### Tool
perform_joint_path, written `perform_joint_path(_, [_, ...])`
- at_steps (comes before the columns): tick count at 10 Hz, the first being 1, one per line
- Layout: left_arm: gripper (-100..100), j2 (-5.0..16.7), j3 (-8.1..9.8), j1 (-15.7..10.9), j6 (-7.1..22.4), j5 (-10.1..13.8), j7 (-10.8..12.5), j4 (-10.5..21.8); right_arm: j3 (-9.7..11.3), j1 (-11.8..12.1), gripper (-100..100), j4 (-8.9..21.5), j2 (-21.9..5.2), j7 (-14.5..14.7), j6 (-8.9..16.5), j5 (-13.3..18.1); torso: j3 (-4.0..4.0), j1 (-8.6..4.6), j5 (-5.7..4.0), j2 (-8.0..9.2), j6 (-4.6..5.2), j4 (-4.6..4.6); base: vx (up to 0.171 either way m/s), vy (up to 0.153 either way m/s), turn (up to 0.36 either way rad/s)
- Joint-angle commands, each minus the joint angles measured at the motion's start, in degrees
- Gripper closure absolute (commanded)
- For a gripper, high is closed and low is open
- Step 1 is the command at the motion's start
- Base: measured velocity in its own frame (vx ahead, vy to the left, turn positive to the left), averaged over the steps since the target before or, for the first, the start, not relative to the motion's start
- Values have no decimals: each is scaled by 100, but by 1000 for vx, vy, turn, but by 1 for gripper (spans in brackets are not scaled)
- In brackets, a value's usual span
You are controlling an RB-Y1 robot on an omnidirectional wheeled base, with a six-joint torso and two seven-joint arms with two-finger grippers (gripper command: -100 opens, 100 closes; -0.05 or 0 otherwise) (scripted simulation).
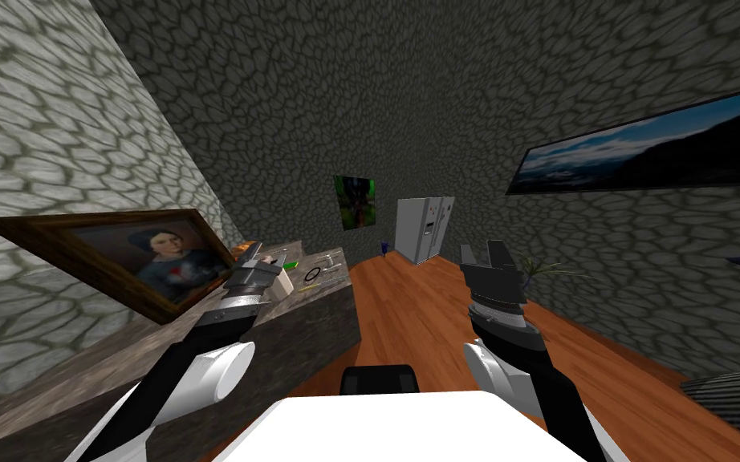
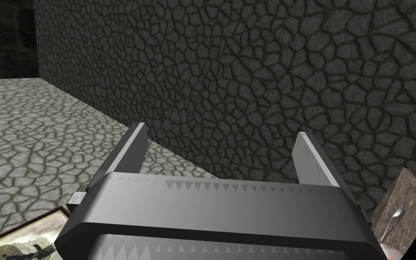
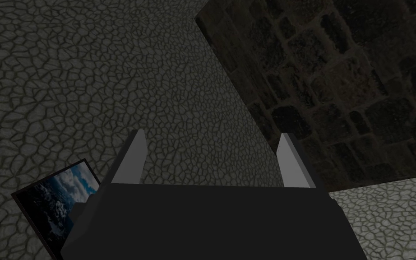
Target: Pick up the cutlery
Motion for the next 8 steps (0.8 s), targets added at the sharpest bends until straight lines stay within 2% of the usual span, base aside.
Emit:
perform_joint_path(1, [-100, -5, 21, -10, 187, 26, 11, -31, 0, 0, 0, 0, 0, 0, 0, 0, 0, 0, 0, 0, 0, 0, 17, -23, 16])
perform_joint_path(2, [-100, 41, 198, 8, 404, 244, 116, -73, 0, 0, 0, 0, 0, 0, 0, 0, 2, 8, 2, 4, 0, 1, 30, -37, -111])
perform_joint_path(4, [-100, 41, 198, 8, 564, 244, 116, -73, 0, 0, 0, 0, 0, 0, 0, 0, -1, 7, 2, -1, 0, 0, 28, -24, -32])
perform_joint_path(5, [-100, 81, 373, 33, 782, 461, 221, -108, 0, 0, 0, 0, 0, 0, 0, 0, 1, 13, 3, 3, 0, 0, 26, -34, -133])
perform_joint_path(6, [-100, 81, 373, 33, 955, 461, 221, -108, 0, -1, 0, 0, 0, 0, 0, 0, 1, 8, 2, 2, 2, 1, 31, -38, -72])
perform_joint_path(7, [-100, 118, 544, 68, 1124, 676, 324, -135, 0, 0, 0, 0, 0, 0, 0, 0, 0, 6, 2, 1, 0, 0, 49, -54, -126])
perform_joint_path(8, [-100, 118, 544, 68, 1296, 676, 324, -135, 0, 0, 0, 0, 0, 0, 0, 0, -3, 0, 0, -5, 2, -1, 50, -35, -58])
